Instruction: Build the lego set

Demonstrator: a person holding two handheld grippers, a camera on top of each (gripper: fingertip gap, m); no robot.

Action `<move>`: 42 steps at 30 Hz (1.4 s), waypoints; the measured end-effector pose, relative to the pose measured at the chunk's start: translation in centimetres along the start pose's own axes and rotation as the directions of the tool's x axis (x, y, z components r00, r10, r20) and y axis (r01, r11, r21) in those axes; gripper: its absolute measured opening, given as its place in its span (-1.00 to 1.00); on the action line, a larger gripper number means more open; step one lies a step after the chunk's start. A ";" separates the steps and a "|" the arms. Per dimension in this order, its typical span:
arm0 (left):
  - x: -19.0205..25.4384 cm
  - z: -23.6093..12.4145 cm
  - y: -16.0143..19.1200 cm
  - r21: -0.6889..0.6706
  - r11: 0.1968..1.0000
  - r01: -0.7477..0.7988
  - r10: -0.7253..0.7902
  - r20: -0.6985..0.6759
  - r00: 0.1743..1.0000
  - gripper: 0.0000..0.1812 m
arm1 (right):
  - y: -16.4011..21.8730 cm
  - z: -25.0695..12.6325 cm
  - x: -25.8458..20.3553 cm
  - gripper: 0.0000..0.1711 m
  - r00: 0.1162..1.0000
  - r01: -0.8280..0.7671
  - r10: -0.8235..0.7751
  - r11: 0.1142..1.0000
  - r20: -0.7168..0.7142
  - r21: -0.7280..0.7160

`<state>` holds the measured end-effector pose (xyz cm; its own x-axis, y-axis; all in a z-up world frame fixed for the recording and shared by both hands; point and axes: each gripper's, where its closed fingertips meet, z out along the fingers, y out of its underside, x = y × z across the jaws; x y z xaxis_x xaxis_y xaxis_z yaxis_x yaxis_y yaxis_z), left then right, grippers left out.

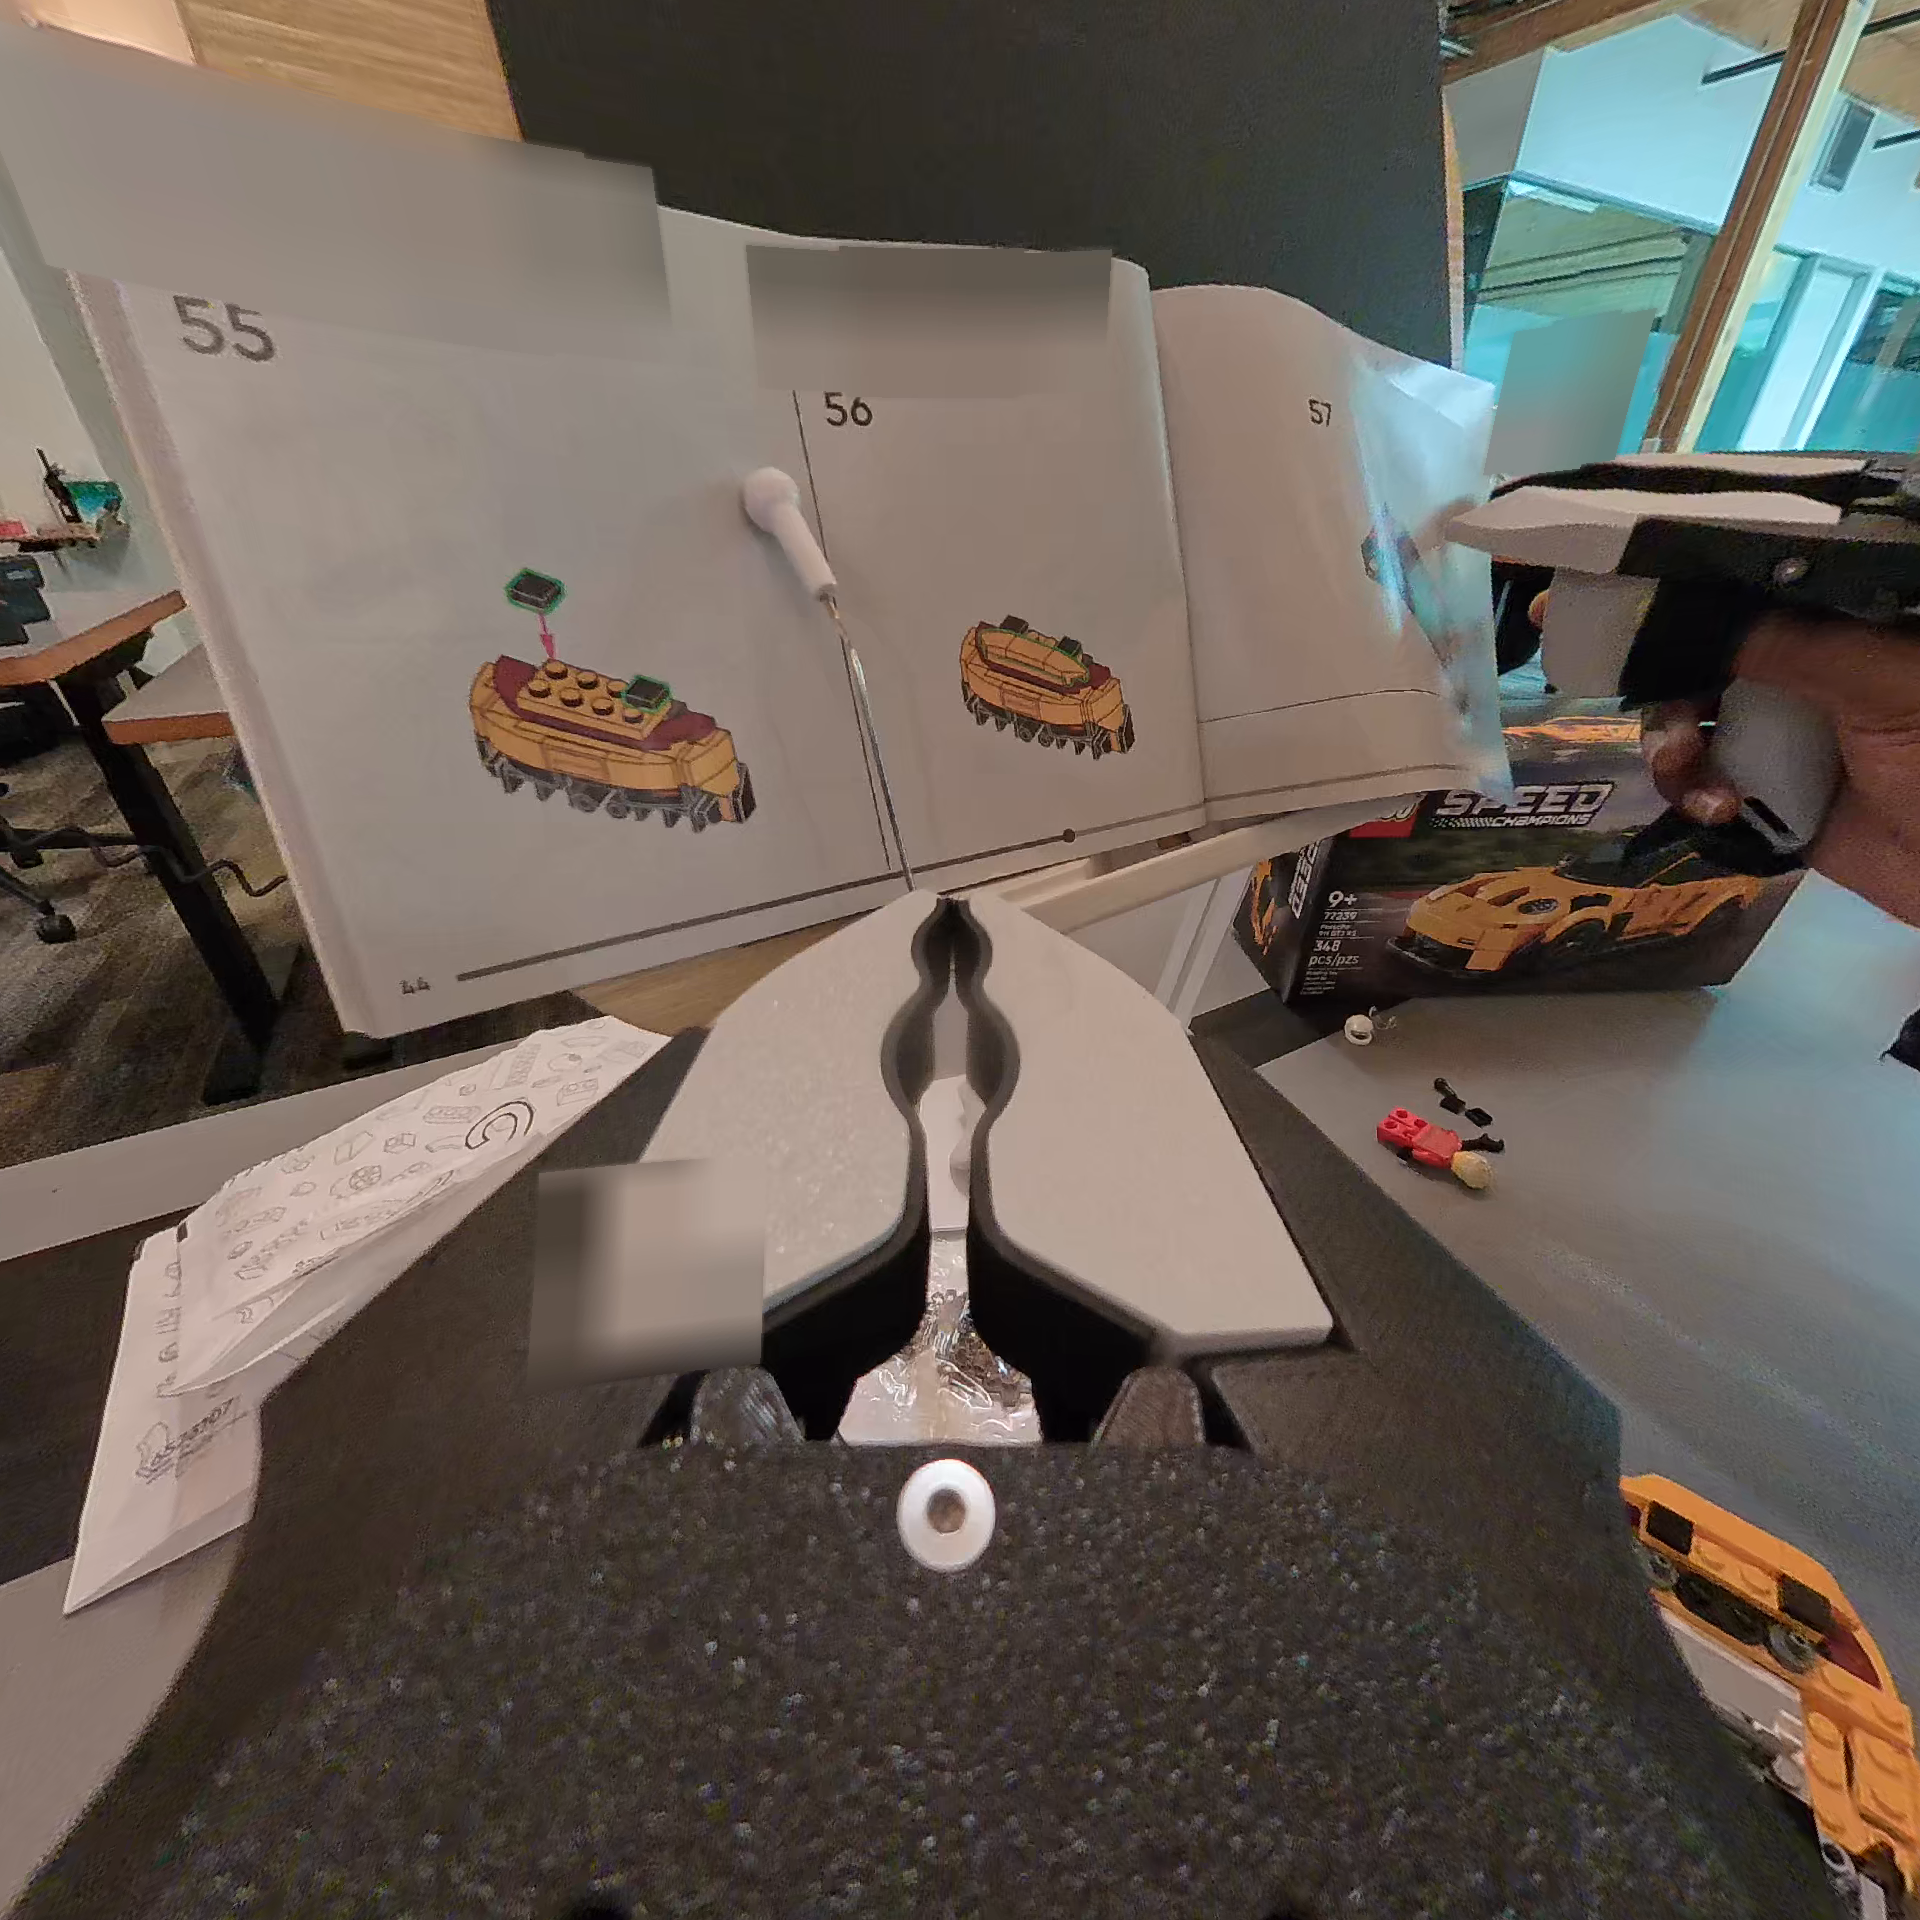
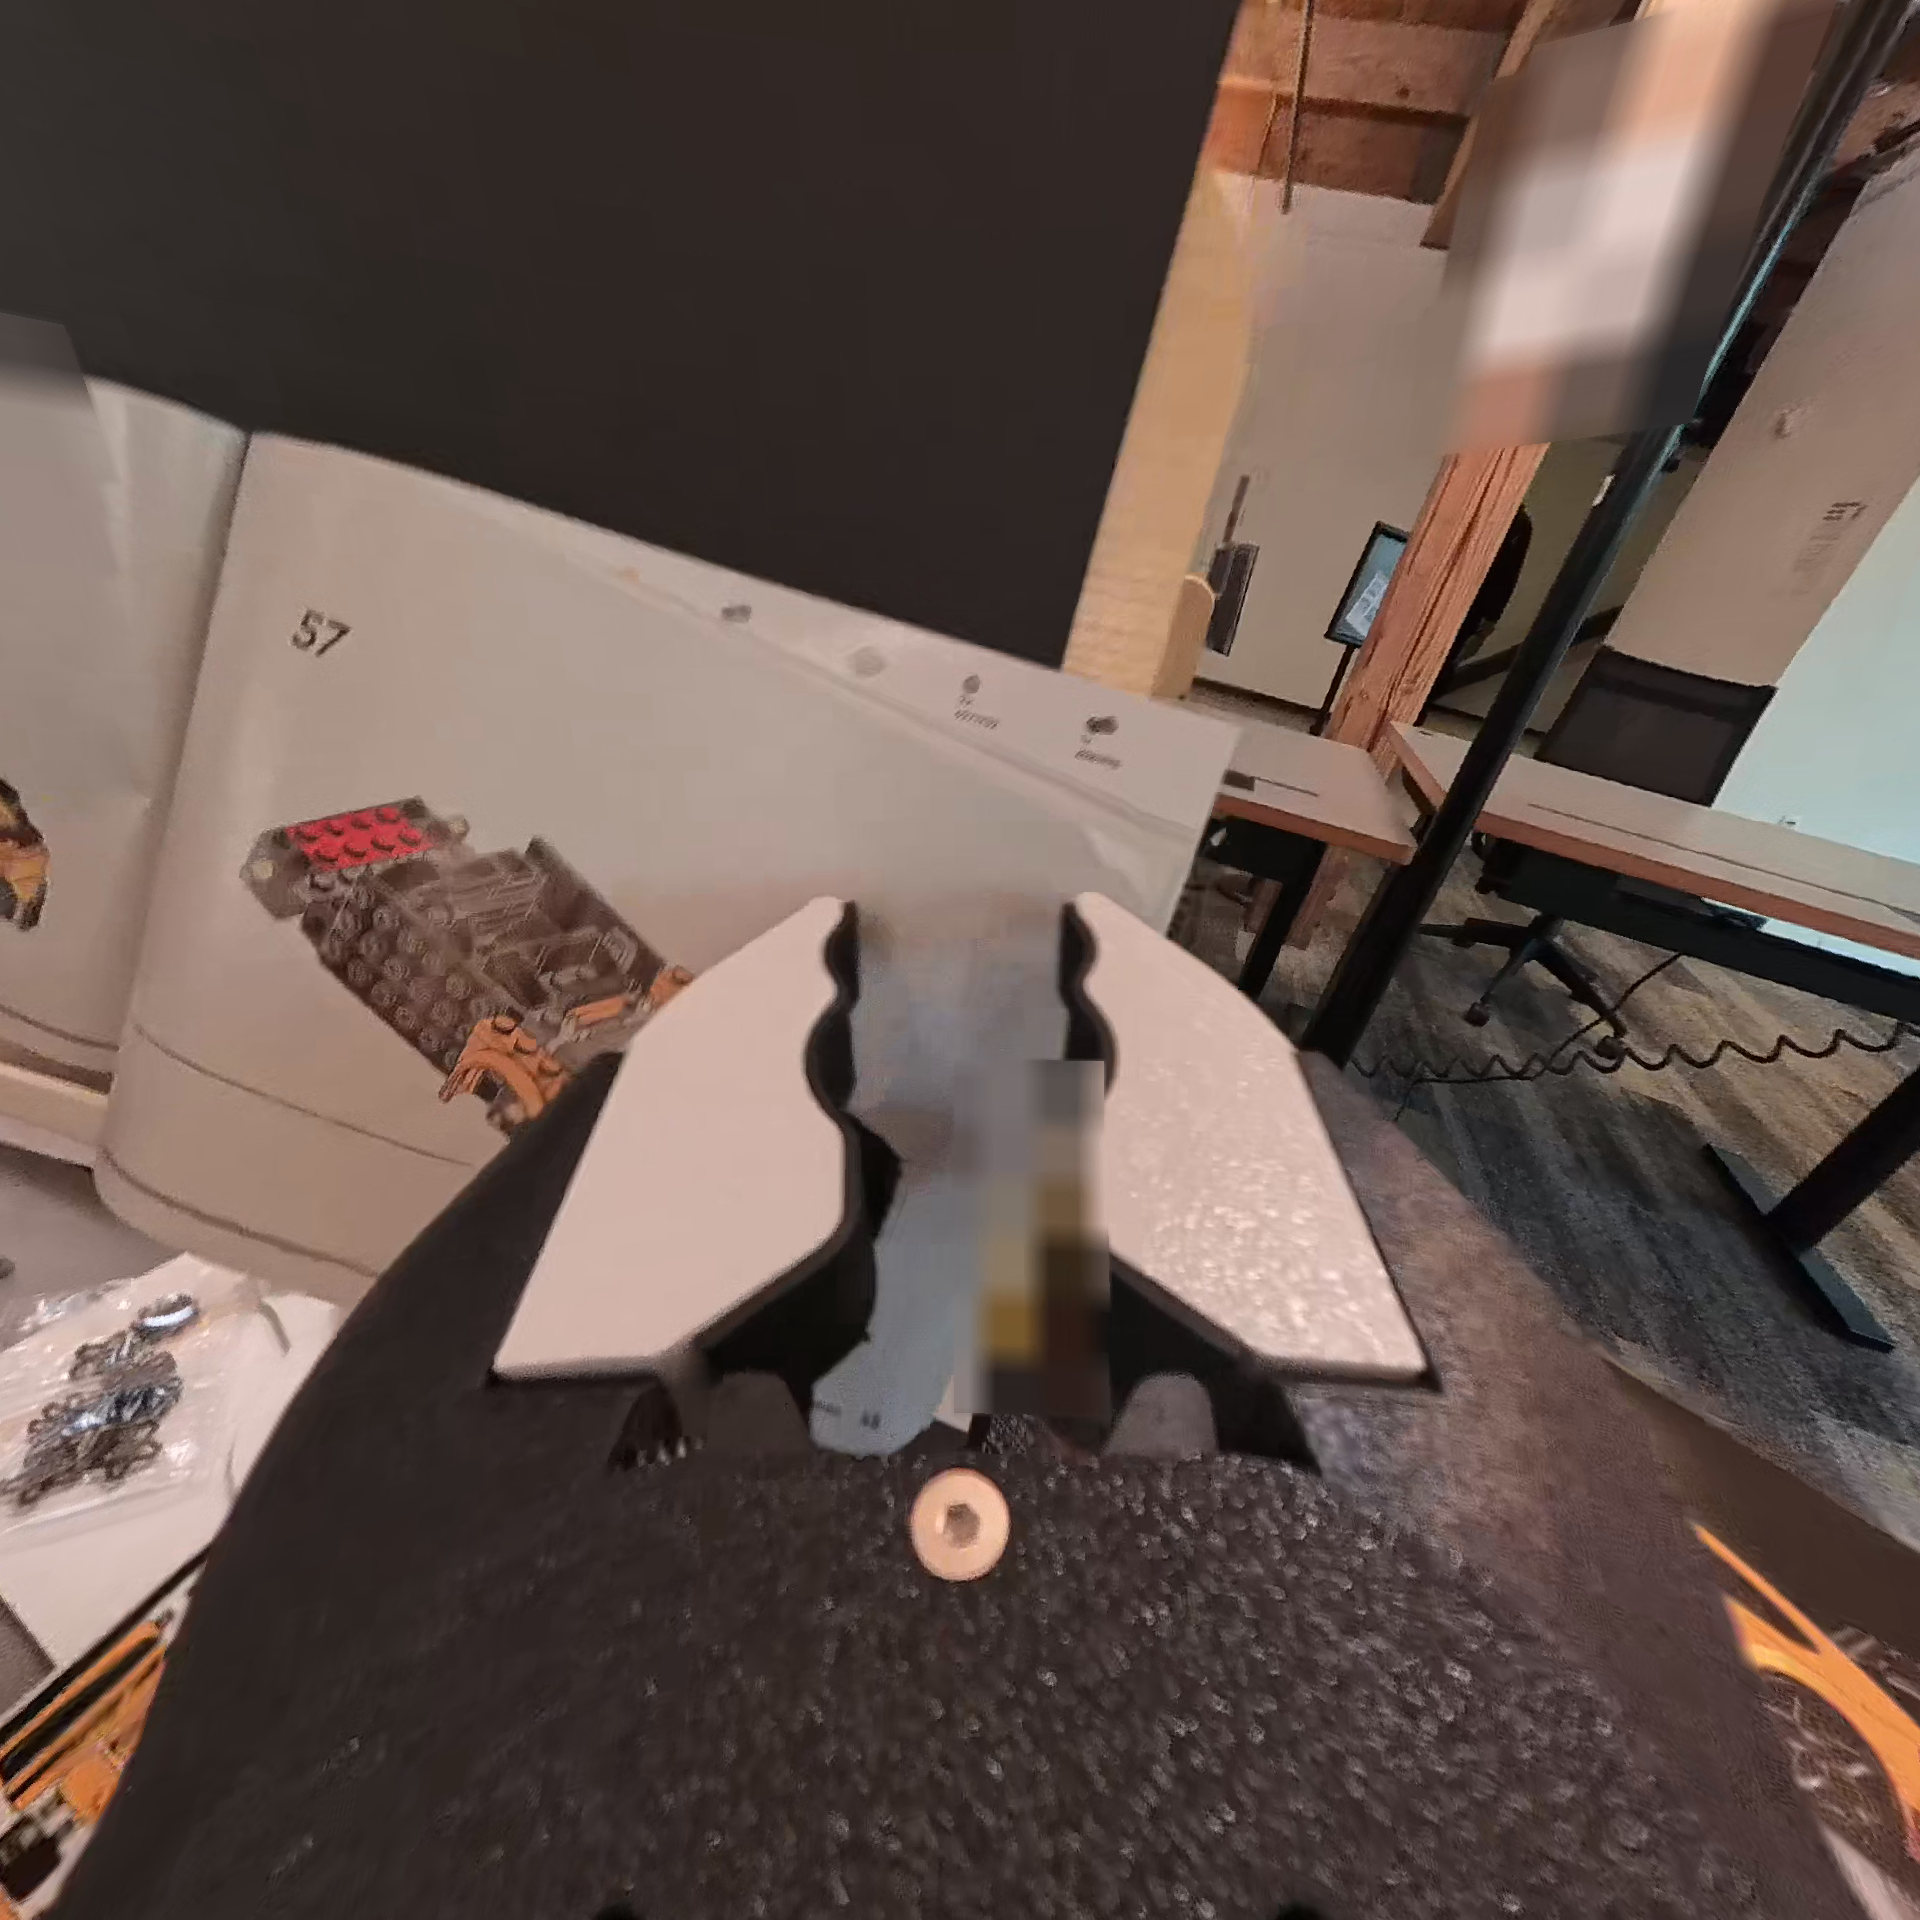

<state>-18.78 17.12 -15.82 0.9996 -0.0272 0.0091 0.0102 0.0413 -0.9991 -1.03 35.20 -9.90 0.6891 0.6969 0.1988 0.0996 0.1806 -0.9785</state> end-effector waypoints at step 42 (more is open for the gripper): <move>0.0 -0.5 -0.7 0.013 0.999 -0.047 0.047 0.005 0.999 -0.92 | -0.6 -1.8 0.8 -0.70 0.980 0.167 -0.156 0.982 -0.124 0.087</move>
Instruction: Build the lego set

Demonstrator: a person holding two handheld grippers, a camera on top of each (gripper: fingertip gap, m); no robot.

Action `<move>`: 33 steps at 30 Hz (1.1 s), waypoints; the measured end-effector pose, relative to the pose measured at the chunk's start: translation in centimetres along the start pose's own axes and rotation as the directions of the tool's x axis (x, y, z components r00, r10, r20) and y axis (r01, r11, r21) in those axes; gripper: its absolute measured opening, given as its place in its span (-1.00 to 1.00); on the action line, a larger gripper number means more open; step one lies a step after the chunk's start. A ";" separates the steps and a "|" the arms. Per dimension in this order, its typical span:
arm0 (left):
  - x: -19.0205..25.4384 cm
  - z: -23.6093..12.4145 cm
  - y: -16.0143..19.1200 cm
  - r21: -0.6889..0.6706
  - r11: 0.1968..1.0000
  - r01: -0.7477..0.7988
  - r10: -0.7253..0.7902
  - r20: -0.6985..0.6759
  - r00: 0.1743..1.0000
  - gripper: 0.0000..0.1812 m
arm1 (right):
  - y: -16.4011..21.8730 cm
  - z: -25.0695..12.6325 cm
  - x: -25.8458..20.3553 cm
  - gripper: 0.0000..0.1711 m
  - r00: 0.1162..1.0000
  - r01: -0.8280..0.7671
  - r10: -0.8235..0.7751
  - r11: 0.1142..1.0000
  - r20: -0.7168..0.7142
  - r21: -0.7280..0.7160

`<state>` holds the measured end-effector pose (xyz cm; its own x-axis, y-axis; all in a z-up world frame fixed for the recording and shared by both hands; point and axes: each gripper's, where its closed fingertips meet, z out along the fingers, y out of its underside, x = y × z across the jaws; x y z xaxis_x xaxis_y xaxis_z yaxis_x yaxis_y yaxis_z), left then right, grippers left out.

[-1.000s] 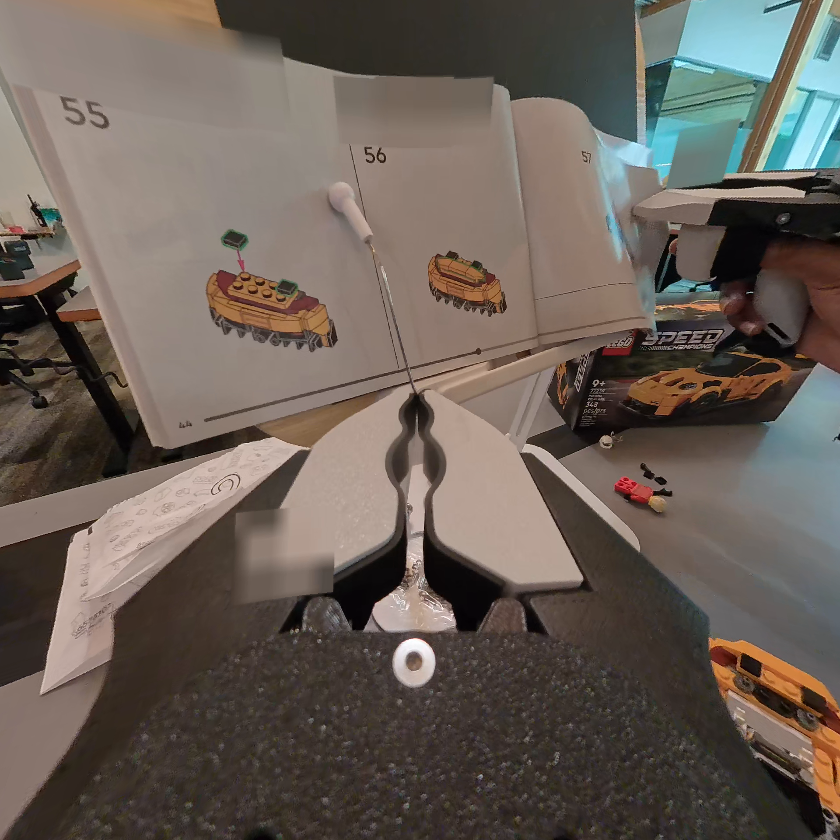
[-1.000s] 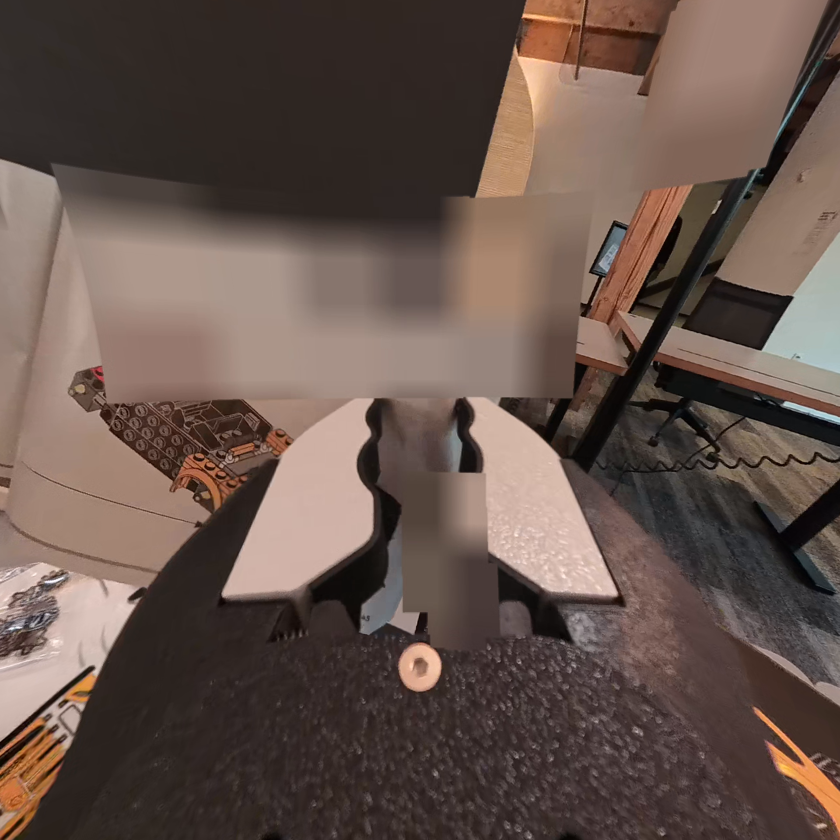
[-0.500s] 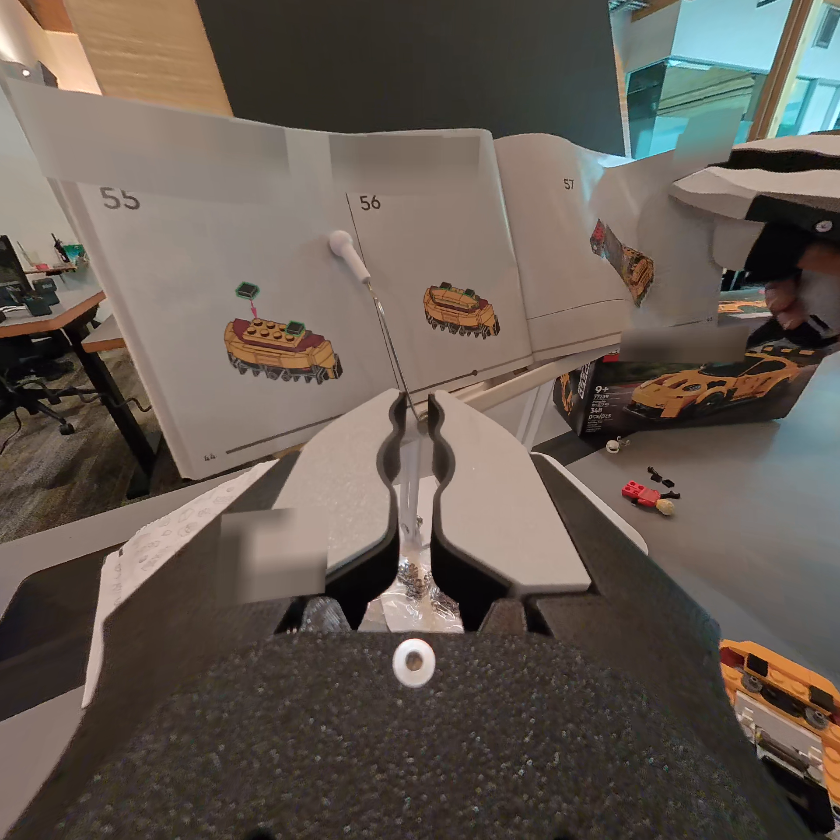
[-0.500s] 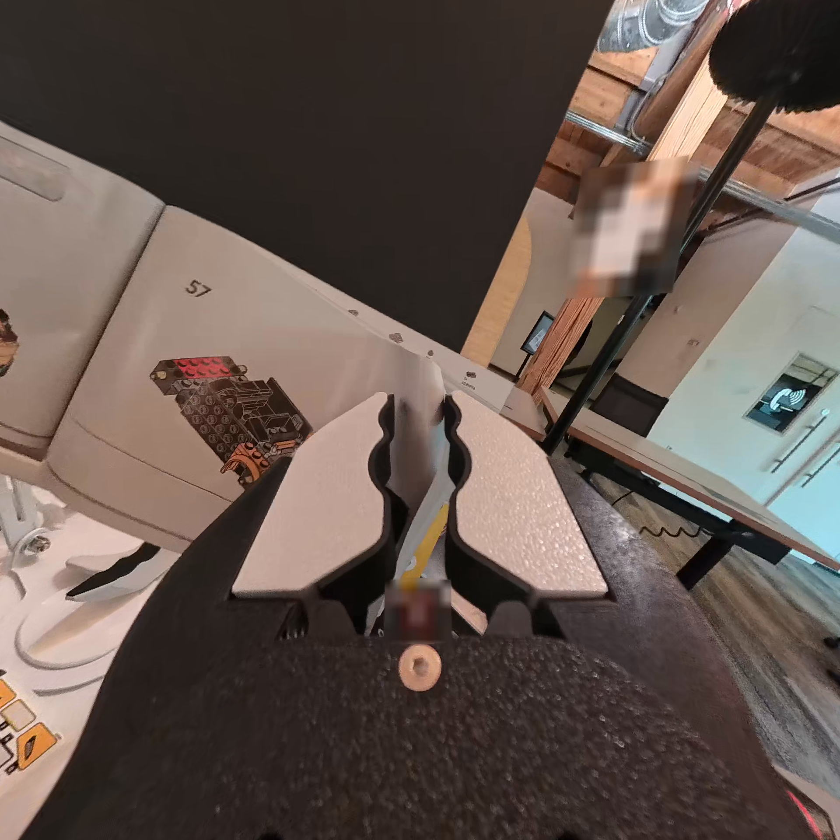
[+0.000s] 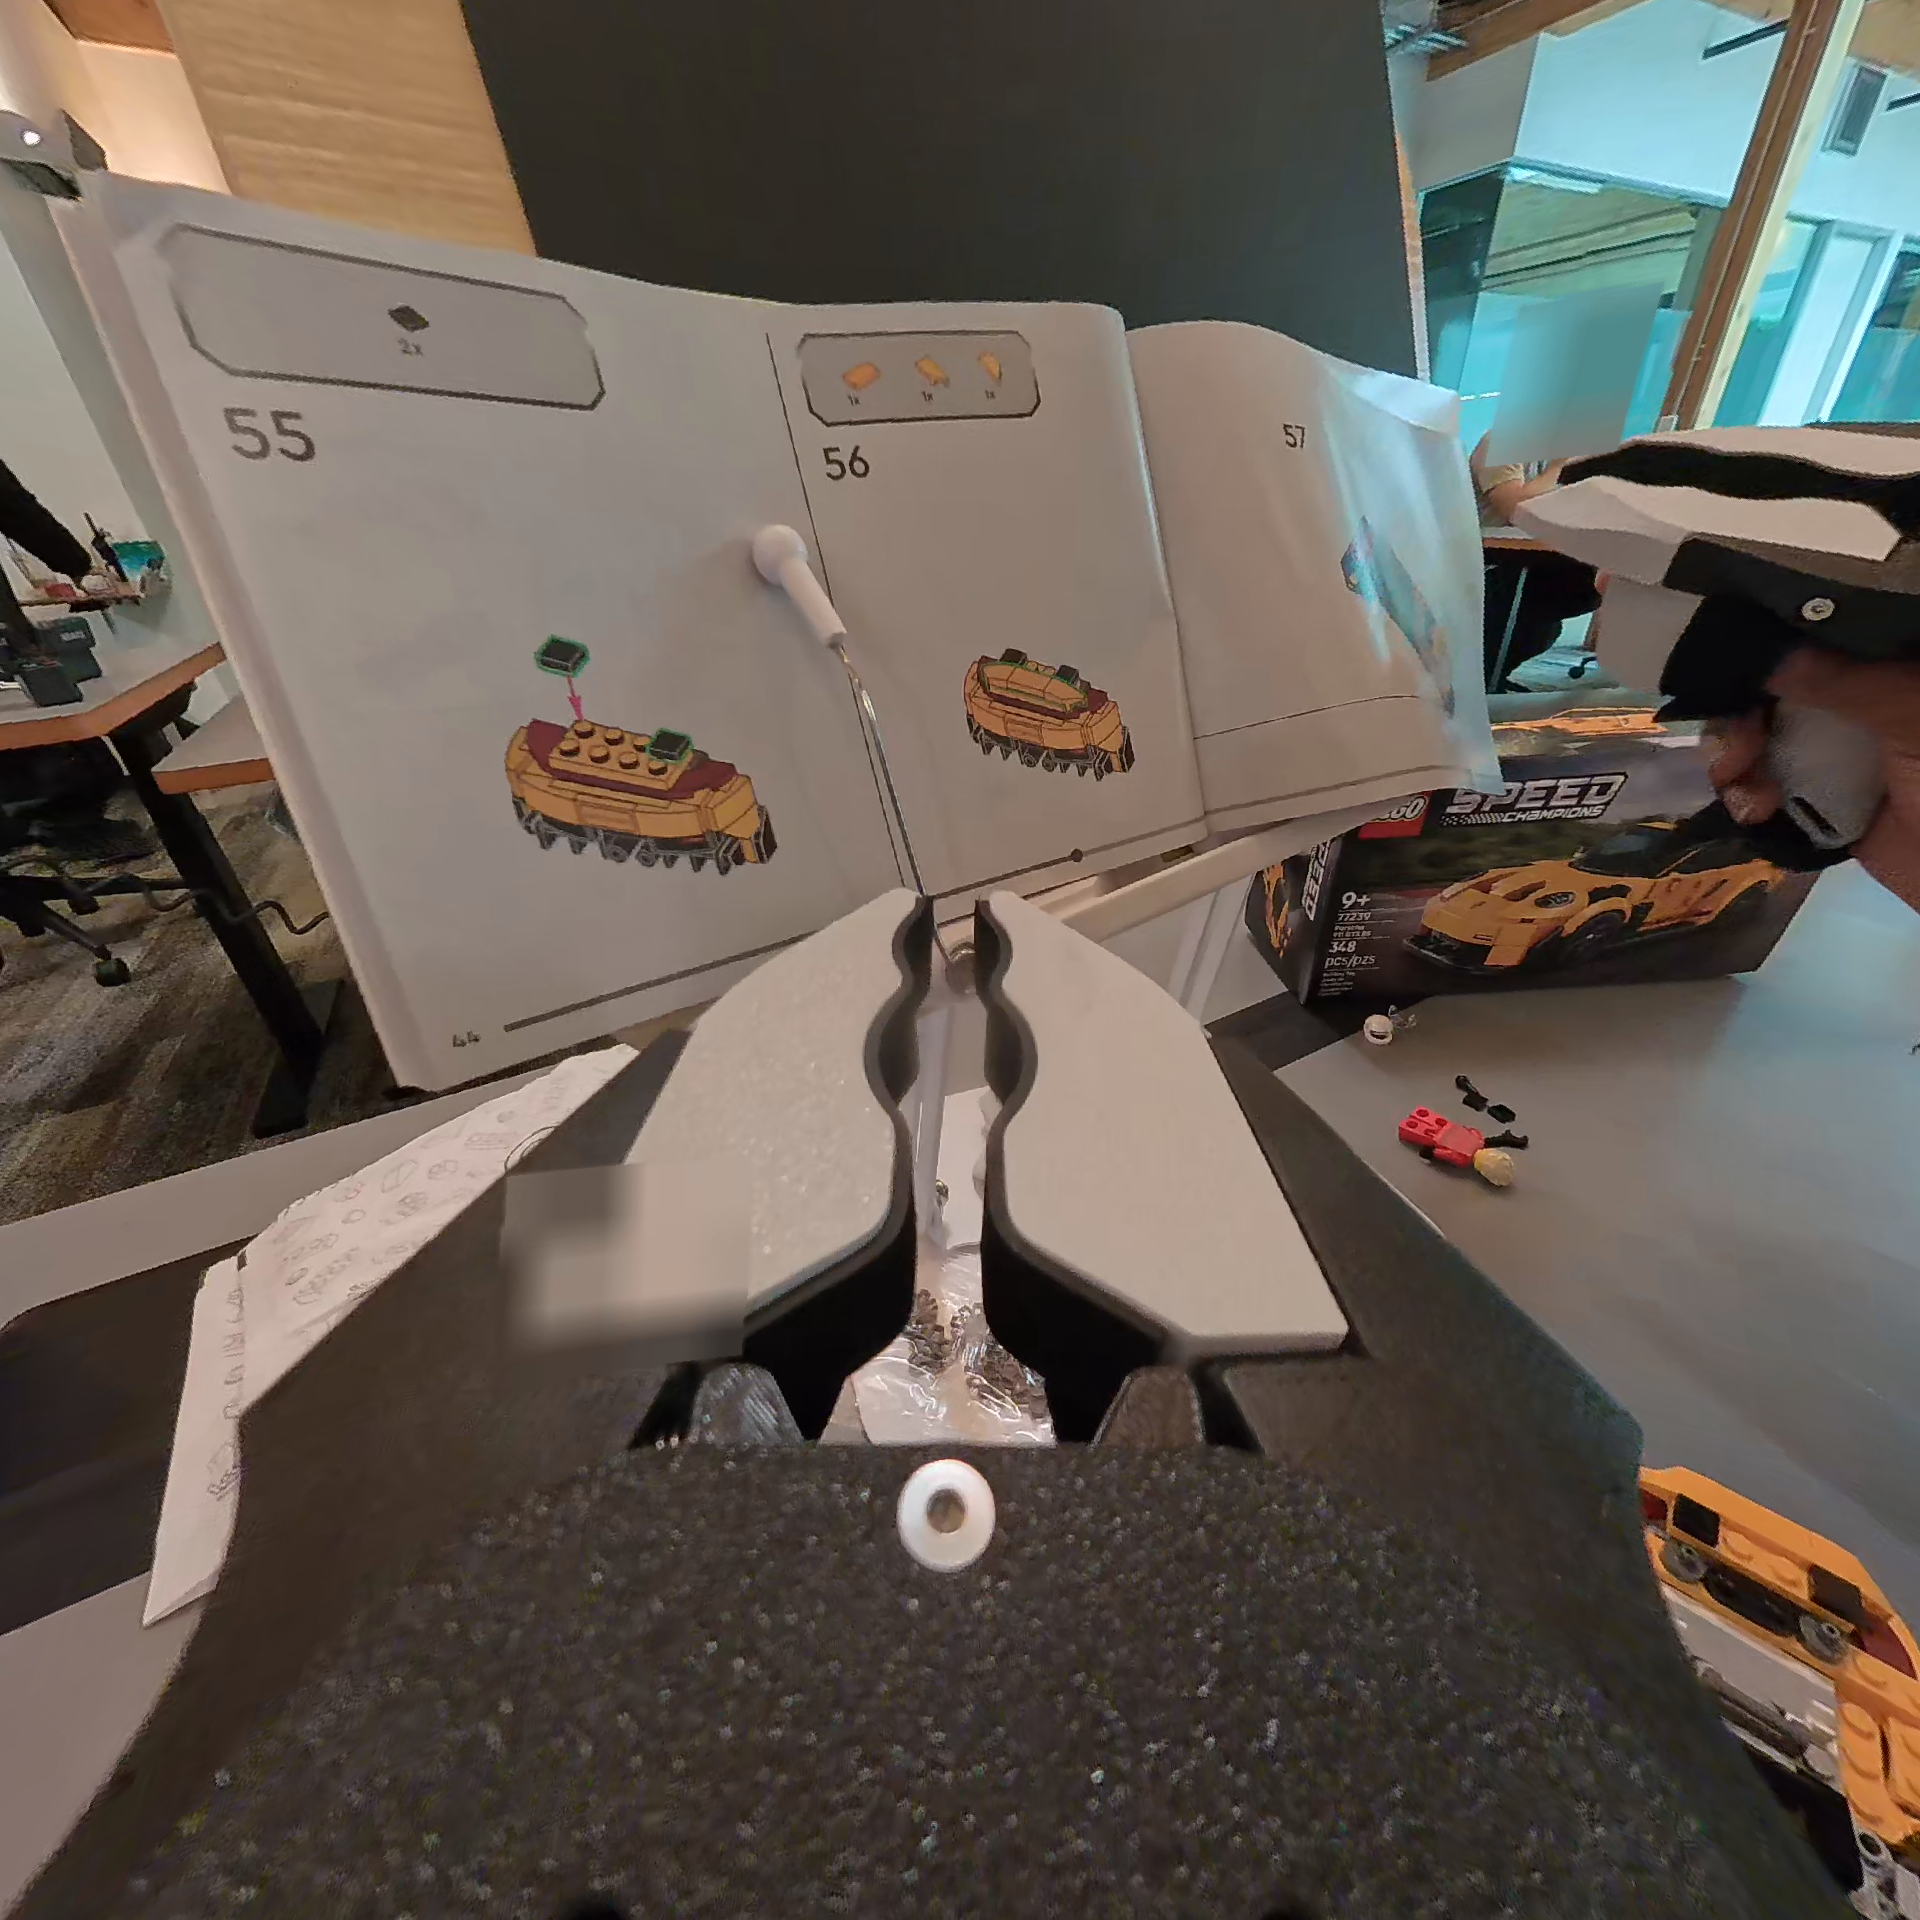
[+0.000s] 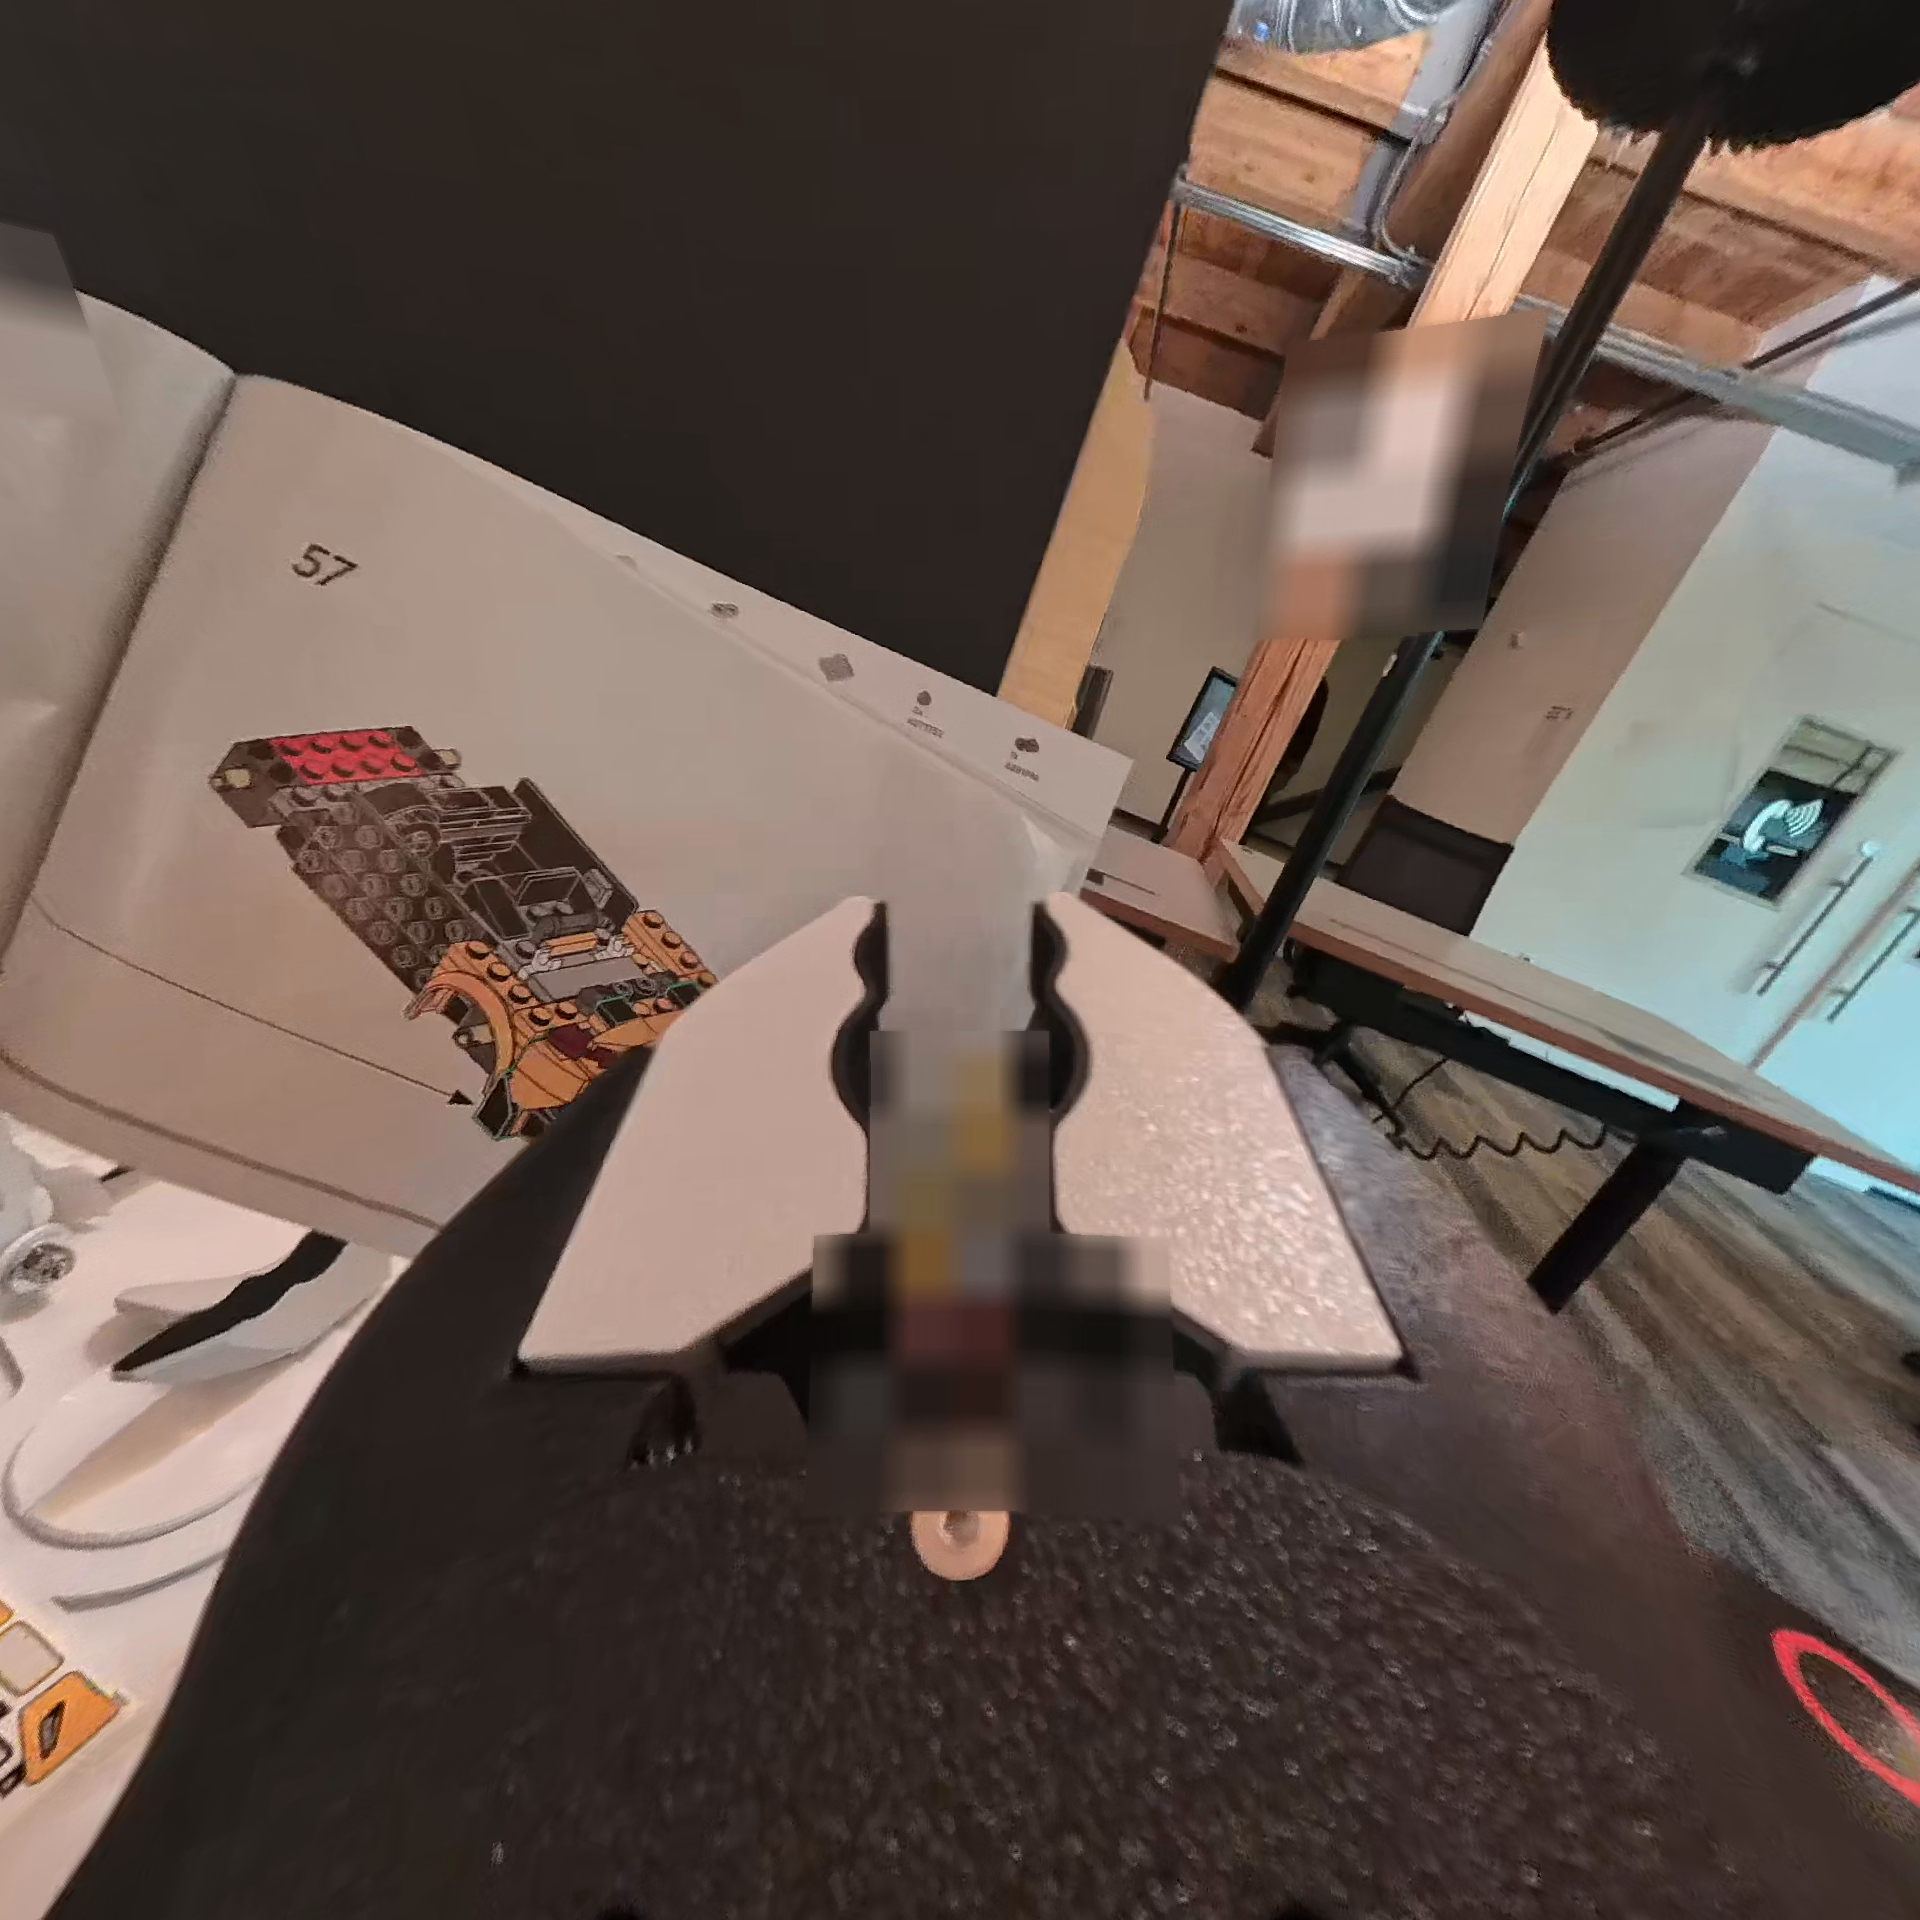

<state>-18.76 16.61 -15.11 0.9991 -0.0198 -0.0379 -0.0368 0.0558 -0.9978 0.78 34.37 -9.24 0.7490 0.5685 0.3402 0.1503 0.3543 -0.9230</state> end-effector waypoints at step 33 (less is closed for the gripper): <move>1.2 0.8 1.7 -0.037 0.999 -0.002 0.001 -0.034 0.999 -0.95 | 2.9 2.8 -1.9 -0.79 0.957 -0.207 0.225 0.972 0.182 -0.113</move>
